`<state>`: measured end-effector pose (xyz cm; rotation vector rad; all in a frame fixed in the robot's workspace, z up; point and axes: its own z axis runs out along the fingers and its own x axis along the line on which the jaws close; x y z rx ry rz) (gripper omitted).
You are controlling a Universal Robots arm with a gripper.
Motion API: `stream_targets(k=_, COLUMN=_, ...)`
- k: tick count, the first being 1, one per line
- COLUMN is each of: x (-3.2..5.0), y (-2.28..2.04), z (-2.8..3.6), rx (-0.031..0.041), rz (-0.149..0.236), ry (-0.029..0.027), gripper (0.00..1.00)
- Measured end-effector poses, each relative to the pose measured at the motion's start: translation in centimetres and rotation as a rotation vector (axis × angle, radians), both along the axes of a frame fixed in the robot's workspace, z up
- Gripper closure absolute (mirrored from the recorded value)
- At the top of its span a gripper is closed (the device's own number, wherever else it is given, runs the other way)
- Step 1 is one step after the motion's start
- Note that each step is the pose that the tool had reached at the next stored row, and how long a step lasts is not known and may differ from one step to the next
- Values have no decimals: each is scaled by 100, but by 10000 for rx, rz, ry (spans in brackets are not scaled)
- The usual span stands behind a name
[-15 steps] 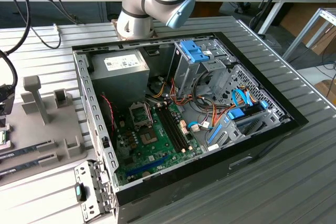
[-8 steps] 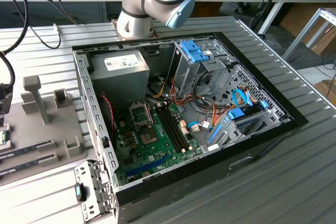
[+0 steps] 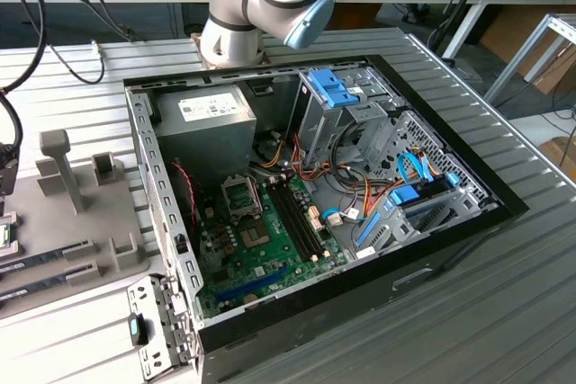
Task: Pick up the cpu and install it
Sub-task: 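Pick up the cpu and move it towards the insertion slot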
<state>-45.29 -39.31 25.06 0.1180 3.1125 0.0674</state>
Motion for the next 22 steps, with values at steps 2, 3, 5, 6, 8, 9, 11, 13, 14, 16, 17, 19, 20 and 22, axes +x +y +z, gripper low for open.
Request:
stream_targets(k=2, x=-5, y=1, z=-1, rx=0, rz=0, ry=0, gripper=58)
stream_targets(k=3, x=-7, y=2, z=-2, rx=0, rz=0, ry=-1, gripper=58)
stream_targets(k=5, x=-13, y=3, z=-4, rx=0, rz=0, ry=0, gripper=58)
stream_targets(k=6, x=-16, y=3, z=-4, rx=-1, rz=0, ry=0, gripper=58)
stream_targets(k=8, x=-22, y=4, z=-6, rx=0, rz=0, ry=0, gripper=58)
stream_targets(k=9, x=-25, y=5, z=-7, rx=0, rz=0, ry=0, gripper=58)
stream_targets(k=11, x=-29, y=6, z=-8, rx=0, rz=0, ry=-1, gripper=58)
stream_targets(k=13, x=-34, y=7, z=-10, rx=0, rz=0, ry=-1, gripper=58)
stream_targets(k=14, x=-38, y=8, z=-11, rx=0, rz=0, ry=-1, gripper=58)
stream_targets(k=16, x=-43, y=9, z=-12, rx=0, rz=0, ry=0, gripper=58)
stream_targets(k=17, x=-46, y=9, z=-13, rx=0, rz=0, ry=-1, gripper=58)
stream_targets(k=19, x=-51, y=11, z=-15, rx=0, rz=-1, ry=-1, gripper=58)
stream_targets(k=20, x=-53, y=12, z=-15, rx=0, rz=0, ry=0, gripper=58)
stream_targets(k=22, x=-56, y=14, z=-16, rx=0, rz=0, ry=0, gripper=58)
